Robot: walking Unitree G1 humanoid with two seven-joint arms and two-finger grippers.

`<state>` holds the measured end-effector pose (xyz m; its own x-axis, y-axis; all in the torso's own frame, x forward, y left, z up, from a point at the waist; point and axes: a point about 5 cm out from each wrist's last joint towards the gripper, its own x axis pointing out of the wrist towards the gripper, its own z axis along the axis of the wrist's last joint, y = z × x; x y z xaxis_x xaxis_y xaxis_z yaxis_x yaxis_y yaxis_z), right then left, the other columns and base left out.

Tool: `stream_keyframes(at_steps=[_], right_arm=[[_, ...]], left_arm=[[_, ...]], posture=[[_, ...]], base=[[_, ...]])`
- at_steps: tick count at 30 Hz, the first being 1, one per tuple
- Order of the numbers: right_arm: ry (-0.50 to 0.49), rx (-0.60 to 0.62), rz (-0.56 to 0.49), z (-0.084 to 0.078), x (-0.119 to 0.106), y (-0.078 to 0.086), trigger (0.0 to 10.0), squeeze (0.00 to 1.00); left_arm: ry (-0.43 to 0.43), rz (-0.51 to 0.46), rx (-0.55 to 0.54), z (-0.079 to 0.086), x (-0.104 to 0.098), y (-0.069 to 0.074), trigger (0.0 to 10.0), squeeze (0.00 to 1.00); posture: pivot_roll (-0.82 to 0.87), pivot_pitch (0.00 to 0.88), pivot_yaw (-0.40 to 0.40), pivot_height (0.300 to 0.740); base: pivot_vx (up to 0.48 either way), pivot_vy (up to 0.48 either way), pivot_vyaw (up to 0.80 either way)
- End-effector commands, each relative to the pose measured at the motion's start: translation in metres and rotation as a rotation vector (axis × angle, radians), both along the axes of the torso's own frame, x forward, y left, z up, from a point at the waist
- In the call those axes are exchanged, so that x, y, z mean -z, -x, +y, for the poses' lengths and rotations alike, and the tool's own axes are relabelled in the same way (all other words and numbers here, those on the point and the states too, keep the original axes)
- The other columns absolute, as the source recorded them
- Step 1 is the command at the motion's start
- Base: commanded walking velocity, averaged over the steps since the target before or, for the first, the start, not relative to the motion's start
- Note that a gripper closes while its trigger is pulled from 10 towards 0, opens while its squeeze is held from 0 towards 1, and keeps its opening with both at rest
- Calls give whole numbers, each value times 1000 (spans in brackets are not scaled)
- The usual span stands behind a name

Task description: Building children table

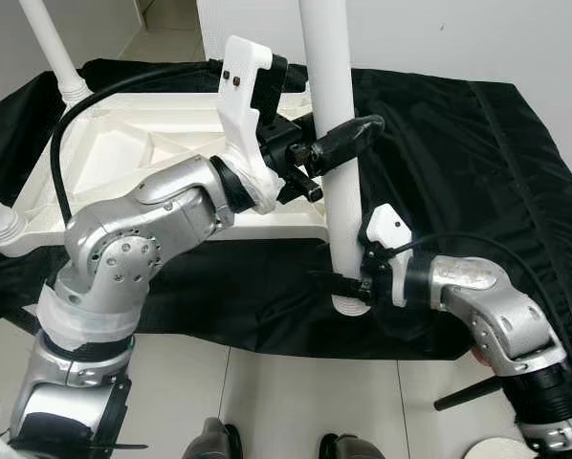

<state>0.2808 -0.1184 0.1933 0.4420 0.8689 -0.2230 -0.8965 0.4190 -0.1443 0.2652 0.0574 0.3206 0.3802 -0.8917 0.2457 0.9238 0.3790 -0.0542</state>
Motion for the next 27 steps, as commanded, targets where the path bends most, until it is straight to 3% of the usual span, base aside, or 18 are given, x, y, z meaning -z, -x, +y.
stream_keyframes(at_steps=[1,6,7,8,9,10,12,15,18,21,24,27], right_arm=[[-57,33,-28,-2,-12,-5,10000,1000],[-85,67,-58,0,-16,-9,10000,1000],[-100,92,-72,0,-17,-12,10000,953],[-117,117,-80,2,-18,-14,10000,176],[-117,117,-80,2,-18,-14,10000,176],[-128,132,-83,2,-19,-16,10000,0],[-128,132,-83,2,-19,-16,10000,0],[-198,207,-108,12,-25,-25,10000,0],[-198,207,-108,12,-25,-25,10000,0],[-255,280,-127,17,-32,-33,10000,0],[-279,305,-147,20,-36,-35,10000,0],[-335,462,-248,29,-48,-46,10000,0]], left_arm=[[-41,16,105,-5,3,5,10000,0],[-46,26,87,-5,0,1,10000,0],[-45,15,57,-4,-3,-2,10000,0],[-39,17,45,-5,-9,-4,10000,0],[-39,17,45,-5,-9,-4,10000,0],[-33,19,40,-6,-14,-5,10000,0],[-33,19,40,-6,-14,-5,10000,0],[-40,-33,-115,-12,-38,-18,10000,0],[-40,-33,-115,-12,-38,-18,10000,0],[-73,-26,-244,-16,-47,-34,10000,0],[-94,-37,-307,-17,-52,-41,10000,0],[-107,-94,-455,-22,-66,-54,10000,0]], posture=[[-81,142,65,740],[-66,133,64,740],[-61,130,62,740],[-60,130,62,740],[-60,130,62,740],[-58,130,60,740],[-58,130,60,740],[-57,128,46,740],[-57,128,46,740],[-60,120,43,740],[-60,120,41,740],[-70,116,34,740]], base=[[0,0,0],[0,0,0],[0,0,0],[0,0,0],[0,0,0],[0,0,0],[0,0,0],[0,0,0],[0,0,0],[0,0,0],[0,0,0],[0,0,0]])
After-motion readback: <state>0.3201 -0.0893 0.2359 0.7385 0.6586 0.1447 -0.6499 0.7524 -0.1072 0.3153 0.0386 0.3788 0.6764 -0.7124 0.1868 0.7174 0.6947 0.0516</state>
